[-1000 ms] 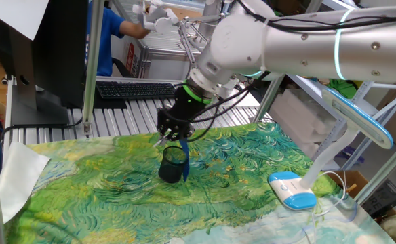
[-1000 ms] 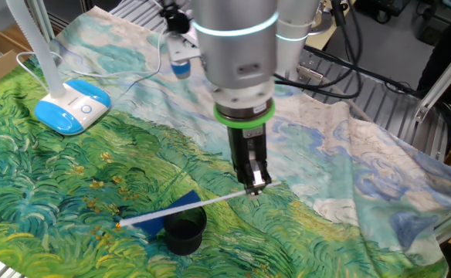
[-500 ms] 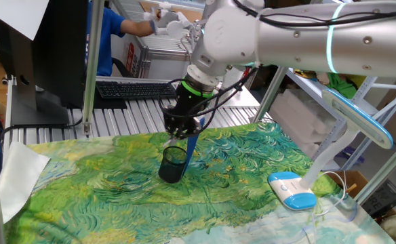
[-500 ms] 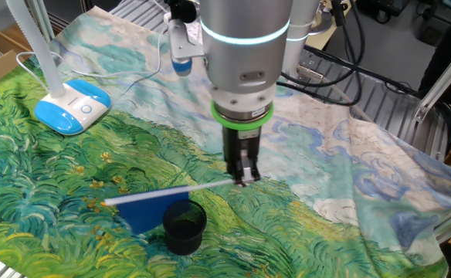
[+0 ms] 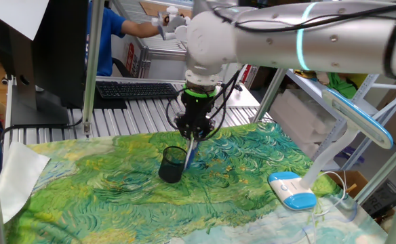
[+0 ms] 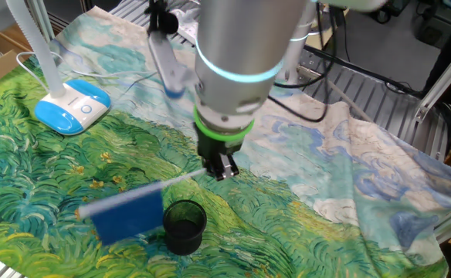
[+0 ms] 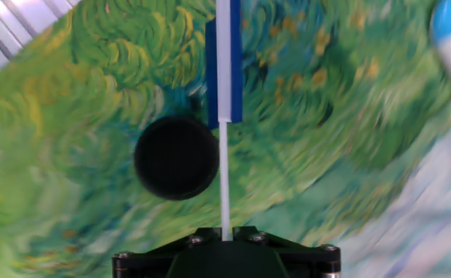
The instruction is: Wave the flag
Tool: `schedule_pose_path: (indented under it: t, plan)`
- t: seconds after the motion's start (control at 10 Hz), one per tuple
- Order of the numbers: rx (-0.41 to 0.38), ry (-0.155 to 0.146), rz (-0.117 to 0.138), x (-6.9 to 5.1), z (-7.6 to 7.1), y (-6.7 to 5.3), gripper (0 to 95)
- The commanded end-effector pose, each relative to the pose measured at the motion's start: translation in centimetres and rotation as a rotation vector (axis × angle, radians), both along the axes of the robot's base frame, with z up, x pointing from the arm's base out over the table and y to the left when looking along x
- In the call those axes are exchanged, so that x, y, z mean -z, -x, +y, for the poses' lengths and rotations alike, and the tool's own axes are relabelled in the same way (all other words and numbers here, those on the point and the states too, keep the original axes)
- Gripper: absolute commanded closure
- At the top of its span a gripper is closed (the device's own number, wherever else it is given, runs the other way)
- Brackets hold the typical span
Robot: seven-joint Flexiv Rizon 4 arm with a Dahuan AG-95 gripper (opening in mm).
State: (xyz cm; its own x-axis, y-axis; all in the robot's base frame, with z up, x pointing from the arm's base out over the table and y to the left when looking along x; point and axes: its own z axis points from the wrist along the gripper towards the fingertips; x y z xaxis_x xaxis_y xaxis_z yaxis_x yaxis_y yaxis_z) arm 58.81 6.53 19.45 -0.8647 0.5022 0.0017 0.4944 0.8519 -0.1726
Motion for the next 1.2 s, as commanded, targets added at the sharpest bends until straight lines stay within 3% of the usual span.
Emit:
schedule_pose_path:
  t: [0.1,0.2,0.3,0.4,0.5,0.6,0.7,0.8,0.9,1.0,1.2]
  plan:
    - [-0.209,0.020,0.007,0.9,-2.4,0.4,38.0]
    - [-0.196,0.009,0.004,1.0,-2.3,0.5,38.0]
    - [-0.142,-0.047,-0.007,1.0,-2.2,0.5,38.0]
    - [-0.061,-0.168,-0.012,1.0,-2.3,0.5,38.0]
    - [-0.027,-0.214,0.000,1.0,-2.3,0.6,38.0]
    - [-0.028,-0.231,0.010,0.9,-2.3,0.6,38.0]
    - [-0.063,-0.292,0.029,0.7,-2.4,0.8,38.0]
    - [-0.075,-0.324,0.077,0.5,-2.5,1.0,57.0]
    - [-0.113,-0.387,0.180,0.1,-2.7,1.3,57.0]
    - [-0.105,-0.401,0.254,-0.1,-2.5,1.3,57.0]
    - [-0.069,-0.391,0.321,-0.2,-2.5,1.3,57.0]
